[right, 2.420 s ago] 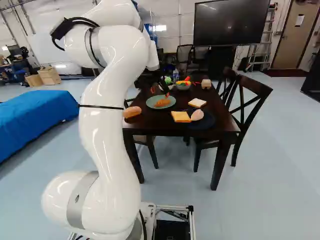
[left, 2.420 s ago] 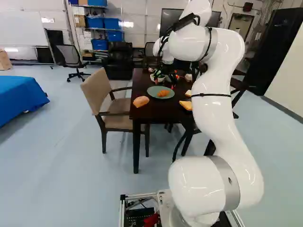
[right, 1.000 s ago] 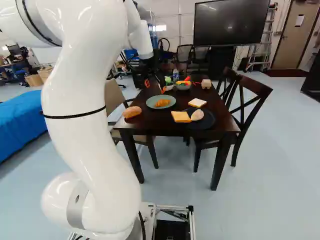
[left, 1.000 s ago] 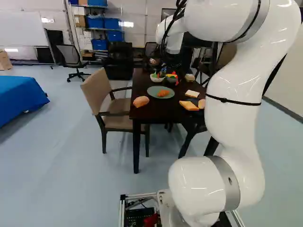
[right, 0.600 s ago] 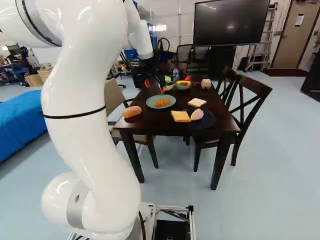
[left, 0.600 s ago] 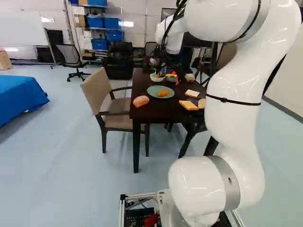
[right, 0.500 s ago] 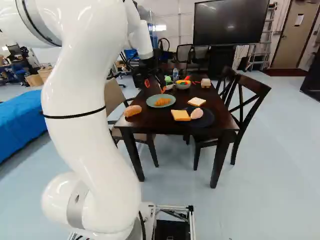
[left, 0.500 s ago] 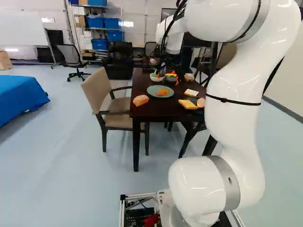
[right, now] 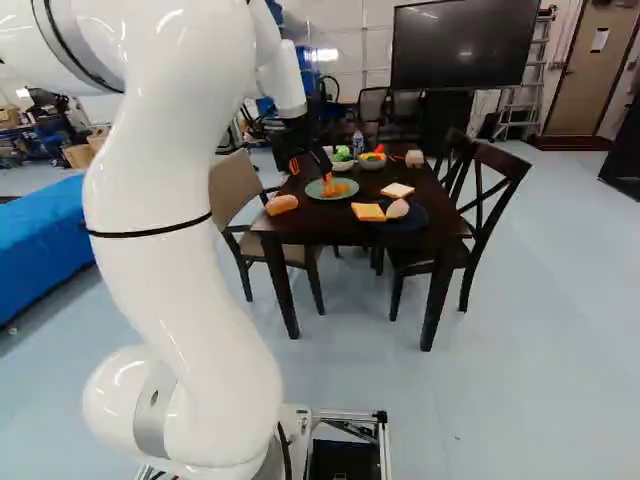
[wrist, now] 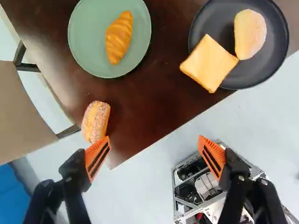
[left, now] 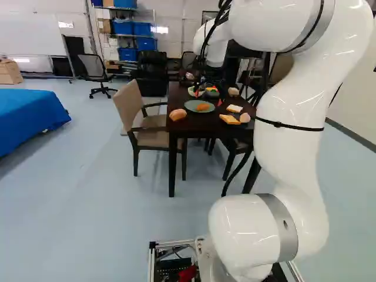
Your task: Move the croissant to the empty plate
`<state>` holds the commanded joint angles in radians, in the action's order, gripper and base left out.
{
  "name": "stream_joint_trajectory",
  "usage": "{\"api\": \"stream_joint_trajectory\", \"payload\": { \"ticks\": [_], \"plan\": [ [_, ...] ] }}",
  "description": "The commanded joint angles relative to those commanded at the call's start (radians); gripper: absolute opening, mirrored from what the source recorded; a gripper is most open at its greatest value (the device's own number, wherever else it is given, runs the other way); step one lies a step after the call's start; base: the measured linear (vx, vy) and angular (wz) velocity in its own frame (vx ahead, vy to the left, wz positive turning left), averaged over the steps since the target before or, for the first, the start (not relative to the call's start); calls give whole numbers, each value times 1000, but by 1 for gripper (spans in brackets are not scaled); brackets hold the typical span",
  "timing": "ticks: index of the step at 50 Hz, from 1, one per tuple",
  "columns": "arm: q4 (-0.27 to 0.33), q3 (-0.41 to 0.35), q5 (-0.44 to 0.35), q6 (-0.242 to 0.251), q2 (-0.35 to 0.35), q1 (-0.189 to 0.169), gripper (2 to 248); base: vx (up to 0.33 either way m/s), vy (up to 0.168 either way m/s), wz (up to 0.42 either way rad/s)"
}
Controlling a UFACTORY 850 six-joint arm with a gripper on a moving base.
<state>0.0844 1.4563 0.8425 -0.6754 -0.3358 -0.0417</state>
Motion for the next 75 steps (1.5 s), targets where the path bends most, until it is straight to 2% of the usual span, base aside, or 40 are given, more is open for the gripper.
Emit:
{"api": "stream_joint_trajectory", "payload": {
  "ticks": [33, 58, 75],
  "plan": [
    [0, 0, 0, 0, 0, 0, 247, -227, 2, 29],
    [0, -2, -3, 1, 1, 0, 247, -9, 0, 1],
    [-2, -25, -32, 12, 11, 1, 247, 0, 0, 0]
  ]
}}
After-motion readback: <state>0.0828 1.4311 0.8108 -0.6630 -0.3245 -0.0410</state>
